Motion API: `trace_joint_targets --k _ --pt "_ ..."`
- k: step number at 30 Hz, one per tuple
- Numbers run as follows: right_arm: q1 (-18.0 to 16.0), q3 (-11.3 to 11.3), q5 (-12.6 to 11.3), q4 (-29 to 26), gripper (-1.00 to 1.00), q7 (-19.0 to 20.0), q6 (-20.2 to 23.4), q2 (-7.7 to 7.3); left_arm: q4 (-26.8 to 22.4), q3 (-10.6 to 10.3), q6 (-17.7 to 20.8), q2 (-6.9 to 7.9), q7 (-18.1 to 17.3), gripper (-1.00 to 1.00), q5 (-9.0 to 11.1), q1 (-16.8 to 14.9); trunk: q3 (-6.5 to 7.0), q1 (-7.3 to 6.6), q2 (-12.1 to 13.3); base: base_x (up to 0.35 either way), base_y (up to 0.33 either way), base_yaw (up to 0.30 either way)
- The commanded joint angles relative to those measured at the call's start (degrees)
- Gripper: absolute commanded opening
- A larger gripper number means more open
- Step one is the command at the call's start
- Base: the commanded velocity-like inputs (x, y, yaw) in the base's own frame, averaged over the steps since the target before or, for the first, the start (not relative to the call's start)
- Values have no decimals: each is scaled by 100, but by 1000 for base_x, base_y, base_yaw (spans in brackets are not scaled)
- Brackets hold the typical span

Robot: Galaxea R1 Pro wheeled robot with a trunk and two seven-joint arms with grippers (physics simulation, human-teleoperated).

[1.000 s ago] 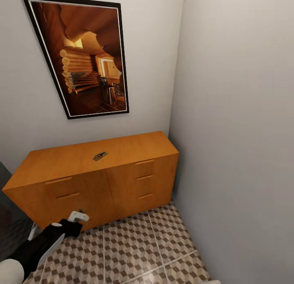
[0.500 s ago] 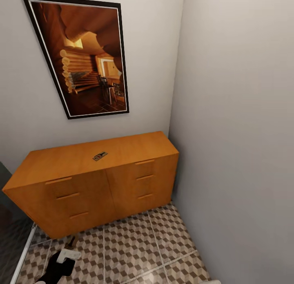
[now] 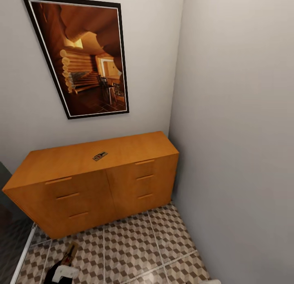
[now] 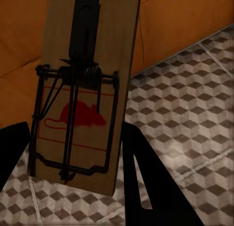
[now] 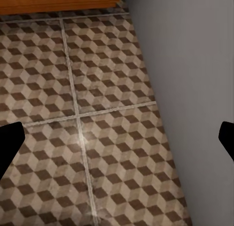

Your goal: Take the four mousetraps from the cabinet in the bathroom and place them on the bathroom floor. Make sure all four end up on the same floor surface, and ensure that at least two of them are either under or directly next to the same bathroom sink.

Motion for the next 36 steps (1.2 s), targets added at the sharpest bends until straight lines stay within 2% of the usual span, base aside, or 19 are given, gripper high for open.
trace_joint_targets --k 1,12,21,23,28,36 --pt "-5 50 -38 3 100 -29 -18 0 19 -29 -66 -8 -36 -100 71 15 -11 3 -12 0 0 0" --pt "-5 40 -27 -89 100 -57 -45 -20 19 -29 -176 -79 -20 -100 258 137 -11 3 -12 -13 10 0" --pt "-5 49 -26 -93 100 -50 -52 -17 19 -29 -106 -82 -20 -100 274 139 -11 3 -12 -173 130 0" --pt "-5 51 -18 -90 100 -50 -55 -17 18 -24 42 -115 -21 -100 274 144 -11 3 -12 -38 16 0" --pt "-5 51 -17 -86 100 -50 -55 -16 12 -13 61 -117 -21 -100 281 142 -11 3 -12 -1 0 0" --pt "-5 53 -17 -85 100 -50 -57 -21 11 128 65 -117 -21 -100 283 144 -11 3 -12 0 124 0"
